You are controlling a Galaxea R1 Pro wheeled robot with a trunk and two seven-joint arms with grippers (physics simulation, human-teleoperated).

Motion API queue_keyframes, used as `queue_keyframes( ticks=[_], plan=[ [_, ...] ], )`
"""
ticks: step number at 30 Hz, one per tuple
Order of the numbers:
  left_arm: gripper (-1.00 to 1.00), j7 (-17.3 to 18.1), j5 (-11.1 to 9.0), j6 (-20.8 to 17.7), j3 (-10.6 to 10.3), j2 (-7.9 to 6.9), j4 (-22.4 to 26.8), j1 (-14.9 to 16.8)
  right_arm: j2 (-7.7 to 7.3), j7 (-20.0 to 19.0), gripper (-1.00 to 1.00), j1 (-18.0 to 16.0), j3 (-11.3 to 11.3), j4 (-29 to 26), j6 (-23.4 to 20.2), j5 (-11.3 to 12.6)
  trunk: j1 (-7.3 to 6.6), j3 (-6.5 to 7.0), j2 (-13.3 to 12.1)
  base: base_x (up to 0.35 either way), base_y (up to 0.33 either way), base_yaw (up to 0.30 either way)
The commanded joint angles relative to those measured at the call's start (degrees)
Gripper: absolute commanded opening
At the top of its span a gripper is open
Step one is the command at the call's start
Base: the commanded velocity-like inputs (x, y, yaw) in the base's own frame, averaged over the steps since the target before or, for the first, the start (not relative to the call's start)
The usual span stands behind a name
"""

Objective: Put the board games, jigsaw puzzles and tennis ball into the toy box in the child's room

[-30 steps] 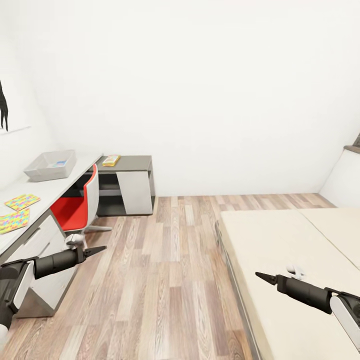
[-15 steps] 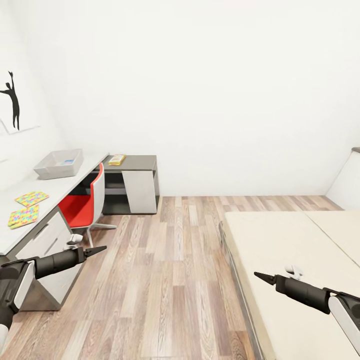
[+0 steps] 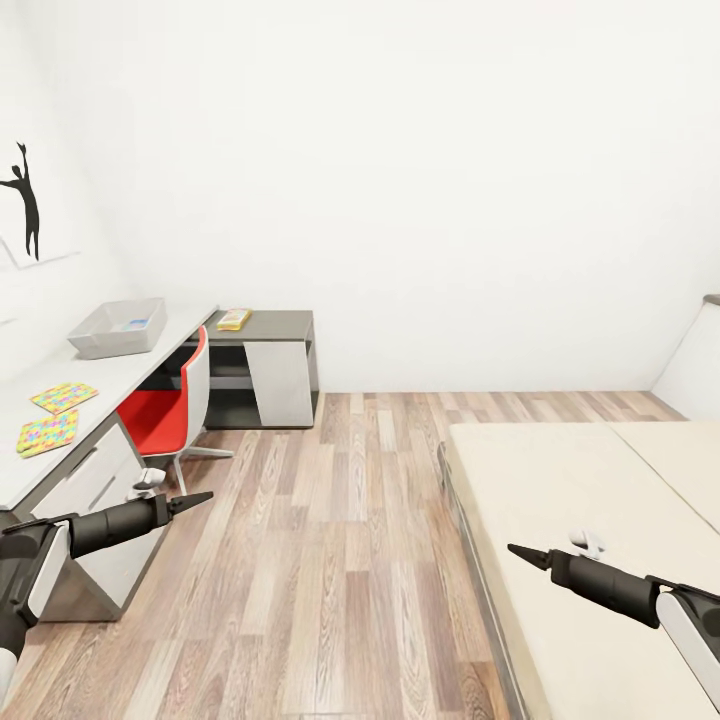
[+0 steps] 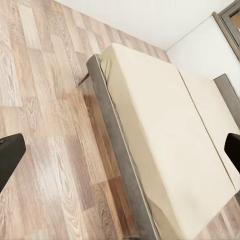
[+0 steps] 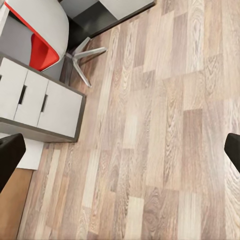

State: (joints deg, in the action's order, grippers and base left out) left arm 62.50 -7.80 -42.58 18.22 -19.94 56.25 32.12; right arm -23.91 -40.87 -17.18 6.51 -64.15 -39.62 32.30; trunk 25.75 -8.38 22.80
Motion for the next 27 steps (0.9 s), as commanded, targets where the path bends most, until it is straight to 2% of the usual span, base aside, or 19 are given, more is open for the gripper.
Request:
queue_keyframes(
  ticks=[1, 12, 18, 27],
  plan=[
    [1.00, 0.1, -0.2, -0.4, 0.0, -0.01, 0.0, 0.0, 0.00, 0.0, 1.00, 0.0, 0.1, 0.0, -0.4, 0.2, 0.03, -0.12, 0.1, 0.000, 0.000, 0.000],
    [1.00, 0.1, -0.2, -0.4, 0.0, 0.05, 0.0, 0.0, 0.28, 0.0, 1.00, 0.0, 0.1, 0.0, 0.3, 0.2, 0.03, -0.12, 0.1, 0.000, 0.000, 0.000],
    [1.00, 0.2, -0.1, -0.4, 0.1, 0.25, 0.5, 0.1, 2.02, 0.0, 1.00, 0.8, 0.1, 0.5, -0.2, 0.3, 0.04, -0.12, 0.1, 0.000, 0.000, 0.000],
    [1.00, 0.2, -0.2, -0.4, 0.1, -0.04, 0.5, 0.1, 2.83, 0.0, 1.00, 1.1, 0.1, 0.5, -0.2, 0.4, 0.04, -0.12, 0.1, 0.000, 0.000, 0.000]
  ],
)
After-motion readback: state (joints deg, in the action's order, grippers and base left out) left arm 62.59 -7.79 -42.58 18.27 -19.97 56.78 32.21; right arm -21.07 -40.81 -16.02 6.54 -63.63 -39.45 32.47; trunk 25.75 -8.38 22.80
